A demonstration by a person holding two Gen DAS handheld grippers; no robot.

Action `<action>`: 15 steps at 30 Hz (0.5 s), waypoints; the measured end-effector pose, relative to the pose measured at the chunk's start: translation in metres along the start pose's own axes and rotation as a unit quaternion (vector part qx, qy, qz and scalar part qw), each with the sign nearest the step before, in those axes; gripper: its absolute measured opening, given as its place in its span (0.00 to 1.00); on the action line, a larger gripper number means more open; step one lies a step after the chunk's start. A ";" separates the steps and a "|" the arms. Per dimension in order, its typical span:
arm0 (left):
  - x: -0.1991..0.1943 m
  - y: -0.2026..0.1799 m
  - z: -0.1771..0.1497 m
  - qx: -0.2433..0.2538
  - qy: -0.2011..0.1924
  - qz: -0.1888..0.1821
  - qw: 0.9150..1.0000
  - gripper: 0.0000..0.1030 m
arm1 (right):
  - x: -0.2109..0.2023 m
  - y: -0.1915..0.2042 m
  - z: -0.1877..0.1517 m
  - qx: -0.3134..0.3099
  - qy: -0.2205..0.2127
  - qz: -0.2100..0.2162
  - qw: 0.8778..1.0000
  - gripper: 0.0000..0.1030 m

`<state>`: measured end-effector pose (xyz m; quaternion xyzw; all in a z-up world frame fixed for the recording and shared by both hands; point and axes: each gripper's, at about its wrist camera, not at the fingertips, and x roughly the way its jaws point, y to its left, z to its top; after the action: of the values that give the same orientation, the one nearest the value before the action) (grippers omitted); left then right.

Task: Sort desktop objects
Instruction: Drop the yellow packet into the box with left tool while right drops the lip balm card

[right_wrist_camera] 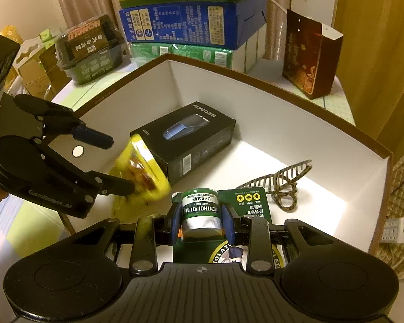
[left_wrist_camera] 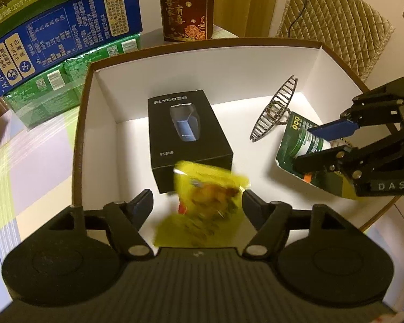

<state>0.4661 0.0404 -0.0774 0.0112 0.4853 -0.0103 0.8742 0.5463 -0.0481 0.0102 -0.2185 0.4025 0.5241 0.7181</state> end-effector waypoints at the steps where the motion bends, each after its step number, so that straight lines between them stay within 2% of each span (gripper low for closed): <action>1: 0.000 0.001 0.000 -0.001 0.000 -0.001 1.000 0.67 | 0.001 0.001 0.000 0.000 0.001 0.001 1.000 0.29; 6: -0.001 0.001 0.000 -0.004 0.001 -0.002 1.000 0.68 | 0.007 0.005 0.000 -0.006 0.009 0.007 1.000 0.29; 11: 0.000 0.000 0.000 -0.002 0.004 0.002 1.000 0.74 | 0.009 0.009 0.000 -0.014 0.013 0.012 1.000 0.31; 12: -0.001 0.000 0.000 -0.003 0.005 0.002 1.000 0.74 | 0.008 0.010 0.000 -0.014 0.012 0.010 1.000 0.38; 13: -0.001 0.000 0.000 -0.004 0.006 0.001 1.000 0.74 | 0.008 0.010 0.000 -0.015 0.013 0.007 1.000 0.56; 15: -0.002 -0.001 0.000 -0.004 0.006 0.005 1.000 0.76 | 0.004 0.011 -0.002 -0.016 0.010 0.000 1.000 0.74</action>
<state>0.4652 0.0399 -0.0752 0.0104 0.4907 -0.0045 0.8712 0.5363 -0.0434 0.0067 -0.2356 0.4012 0.5280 0.7105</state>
